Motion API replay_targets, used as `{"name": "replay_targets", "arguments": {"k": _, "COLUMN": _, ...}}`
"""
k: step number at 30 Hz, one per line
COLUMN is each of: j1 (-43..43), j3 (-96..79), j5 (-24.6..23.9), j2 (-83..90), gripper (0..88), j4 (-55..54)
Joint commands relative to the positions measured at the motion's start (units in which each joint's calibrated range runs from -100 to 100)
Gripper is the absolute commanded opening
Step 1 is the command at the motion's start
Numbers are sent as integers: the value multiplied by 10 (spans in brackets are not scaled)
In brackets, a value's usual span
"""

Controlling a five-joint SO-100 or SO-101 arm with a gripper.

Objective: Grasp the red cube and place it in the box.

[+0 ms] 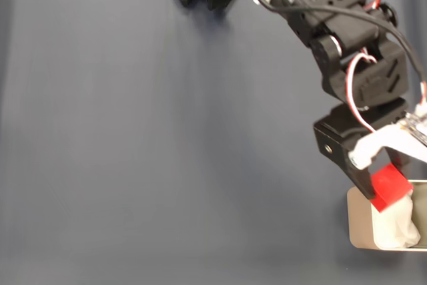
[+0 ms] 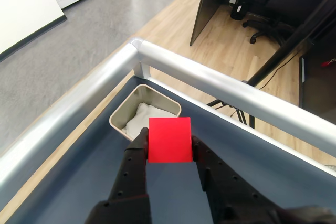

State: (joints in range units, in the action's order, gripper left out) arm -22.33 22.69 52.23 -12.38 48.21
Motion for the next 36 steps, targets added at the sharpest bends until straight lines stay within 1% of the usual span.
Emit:
{"name": "replay_targets", "arguments": {"k": 1, "j1": -10, "j3": 80, "j5": 4, "j2": -21, "gripper": 0, "j4": -14}}
{"name": "replay_targets", "arguments": {"k": 18, "j1": -42, "j3": 258, "j5": 4, "j2": -156, "gripper": 2, "j4": -11}}
{"name": "replay_targets", "arguments": {"k": 36, "j1": -30, "j3": 268, "j5": -5, "j2": -197, "gripper": 2, "j4": -16}}
